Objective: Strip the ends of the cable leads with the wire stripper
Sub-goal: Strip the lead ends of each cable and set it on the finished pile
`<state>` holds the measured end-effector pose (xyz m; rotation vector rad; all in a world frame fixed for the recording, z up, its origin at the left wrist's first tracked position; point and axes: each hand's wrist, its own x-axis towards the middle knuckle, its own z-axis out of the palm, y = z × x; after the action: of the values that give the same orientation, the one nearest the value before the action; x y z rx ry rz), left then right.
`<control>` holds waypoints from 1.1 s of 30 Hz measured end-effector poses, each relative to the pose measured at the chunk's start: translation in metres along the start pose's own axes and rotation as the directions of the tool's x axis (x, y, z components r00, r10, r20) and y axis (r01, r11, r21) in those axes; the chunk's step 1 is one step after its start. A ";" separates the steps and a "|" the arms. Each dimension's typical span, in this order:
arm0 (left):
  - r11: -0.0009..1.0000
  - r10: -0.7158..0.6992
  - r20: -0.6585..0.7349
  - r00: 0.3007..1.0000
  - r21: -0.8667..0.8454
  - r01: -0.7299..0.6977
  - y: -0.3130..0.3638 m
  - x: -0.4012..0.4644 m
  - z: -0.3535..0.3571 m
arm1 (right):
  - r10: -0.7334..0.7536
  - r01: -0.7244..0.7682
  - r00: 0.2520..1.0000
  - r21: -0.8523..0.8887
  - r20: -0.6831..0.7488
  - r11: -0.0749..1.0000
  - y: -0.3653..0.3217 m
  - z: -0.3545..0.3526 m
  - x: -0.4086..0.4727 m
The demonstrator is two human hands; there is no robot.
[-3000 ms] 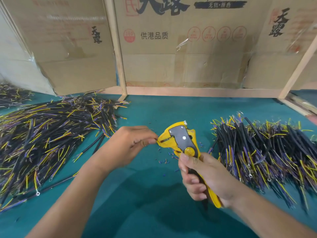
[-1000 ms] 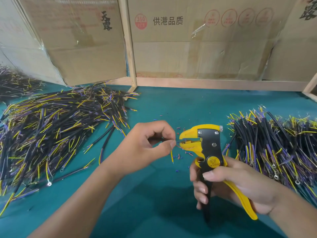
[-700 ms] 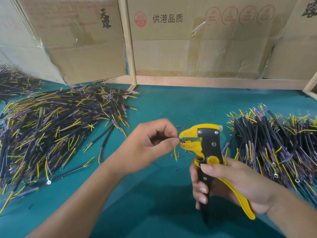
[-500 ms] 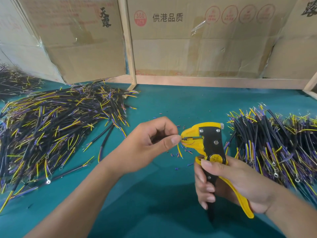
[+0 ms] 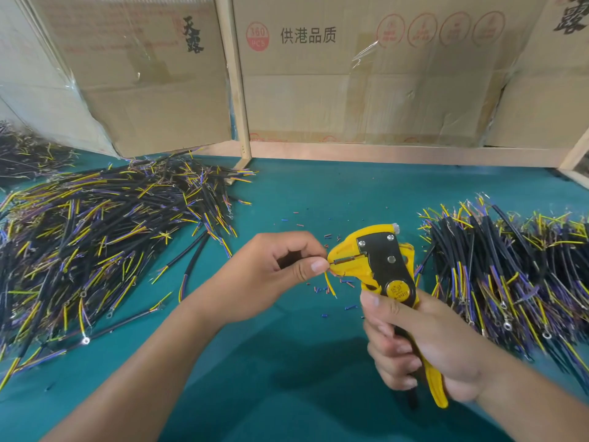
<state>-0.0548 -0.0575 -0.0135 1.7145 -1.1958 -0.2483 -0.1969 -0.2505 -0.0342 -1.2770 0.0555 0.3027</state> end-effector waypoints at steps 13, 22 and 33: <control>0.993 0.008 0.080 0.997 0.120 -0.017 -0.001 -0.004 -0.025 | 0.017 -0.018 1.000 -0.047 -0.005 0.999 -0.005 -0.001 -0.002; 0.992 0.015 -0.172 0.985 0.128 0.008 -0.005 -0.004 -0.039 | -0.089 0.113 0.980 0.129 -0.177 0.985 -0.024 -0.021 0.000; 0.980 0.020 -0.071 0.997 0.198 -0.006 -0.006 -0.004 -0.030 | -0.100 0.123 0.990 0.247 -0.102 0.961 -0.011 -0.023 0.010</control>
<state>-0.0344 -0.0357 -0.0049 1.8699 -1.2101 -0.0592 -0.1816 -0.2729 -0.0324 -1.0345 0.0941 0.1362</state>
